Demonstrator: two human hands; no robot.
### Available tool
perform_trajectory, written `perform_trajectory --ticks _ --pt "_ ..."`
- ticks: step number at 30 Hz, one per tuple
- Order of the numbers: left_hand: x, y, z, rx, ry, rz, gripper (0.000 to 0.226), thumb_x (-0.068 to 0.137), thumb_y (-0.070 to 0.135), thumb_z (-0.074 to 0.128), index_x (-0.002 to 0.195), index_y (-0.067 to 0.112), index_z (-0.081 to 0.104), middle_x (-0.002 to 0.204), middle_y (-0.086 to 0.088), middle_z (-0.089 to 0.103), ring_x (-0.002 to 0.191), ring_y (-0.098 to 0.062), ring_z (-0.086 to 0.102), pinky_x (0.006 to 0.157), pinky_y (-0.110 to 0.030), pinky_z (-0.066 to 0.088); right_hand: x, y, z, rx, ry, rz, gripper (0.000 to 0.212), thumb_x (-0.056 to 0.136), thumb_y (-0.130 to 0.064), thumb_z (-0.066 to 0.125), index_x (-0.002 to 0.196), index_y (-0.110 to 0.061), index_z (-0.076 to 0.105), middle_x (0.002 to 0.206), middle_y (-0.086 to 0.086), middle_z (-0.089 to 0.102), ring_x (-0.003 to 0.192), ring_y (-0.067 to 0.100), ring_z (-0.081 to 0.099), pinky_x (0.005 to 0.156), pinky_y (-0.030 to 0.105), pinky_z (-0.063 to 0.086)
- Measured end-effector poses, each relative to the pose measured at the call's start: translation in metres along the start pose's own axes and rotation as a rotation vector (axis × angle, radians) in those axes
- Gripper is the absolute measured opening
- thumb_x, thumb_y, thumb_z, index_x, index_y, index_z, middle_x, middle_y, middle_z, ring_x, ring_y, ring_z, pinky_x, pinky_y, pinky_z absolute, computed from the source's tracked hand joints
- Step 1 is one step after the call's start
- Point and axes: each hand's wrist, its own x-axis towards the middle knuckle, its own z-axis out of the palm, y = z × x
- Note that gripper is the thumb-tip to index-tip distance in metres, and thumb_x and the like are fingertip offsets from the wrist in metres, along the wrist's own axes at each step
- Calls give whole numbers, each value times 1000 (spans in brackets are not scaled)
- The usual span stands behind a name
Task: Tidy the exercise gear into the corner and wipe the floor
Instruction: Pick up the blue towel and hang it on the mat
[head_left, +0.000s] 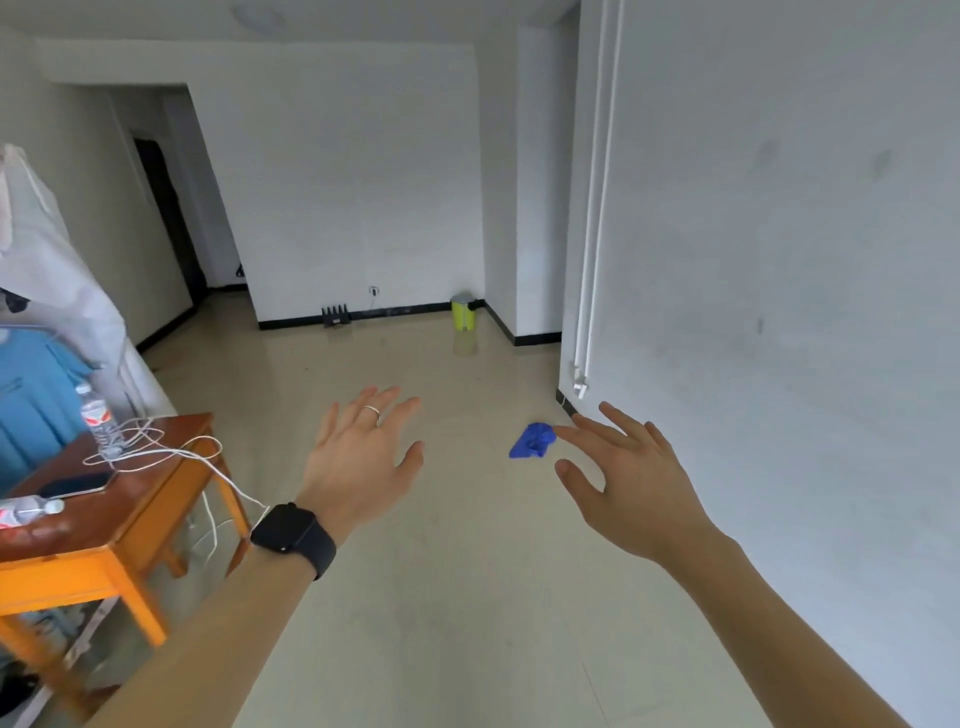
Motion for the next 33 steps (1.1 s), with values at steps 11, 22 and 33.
perform_trajectory --ticks 11,22,33 --pt "204 -164 72 27 4 -68 50 100 45 41 149 36 37 158 9 34 151 -18 17 122 -48 16 261 -10 143 13 -41 -27 69 85 -66 15 137 -42 52 148 -15 49 150 14 23 123 49 18" --pt "457 -308 181 -53 -91 48 50 100 48 33 150 37 35 160 10 31 152 -14 9 123 -44 7 489 -1 278 -66 -15 125 42 98 -53 44 136 -39 56 143 -11 55 147 17 32 117 49 29" --pt "685 -370 325 -87 -163 166 47 101 44 38 147 36 40 158 5 35 151 -15 16 122 -43 13 678 78 404 -129 -36 216 43 97 -45 53 139 -36 55 140 -13 58 144 20 37 117 46 27"
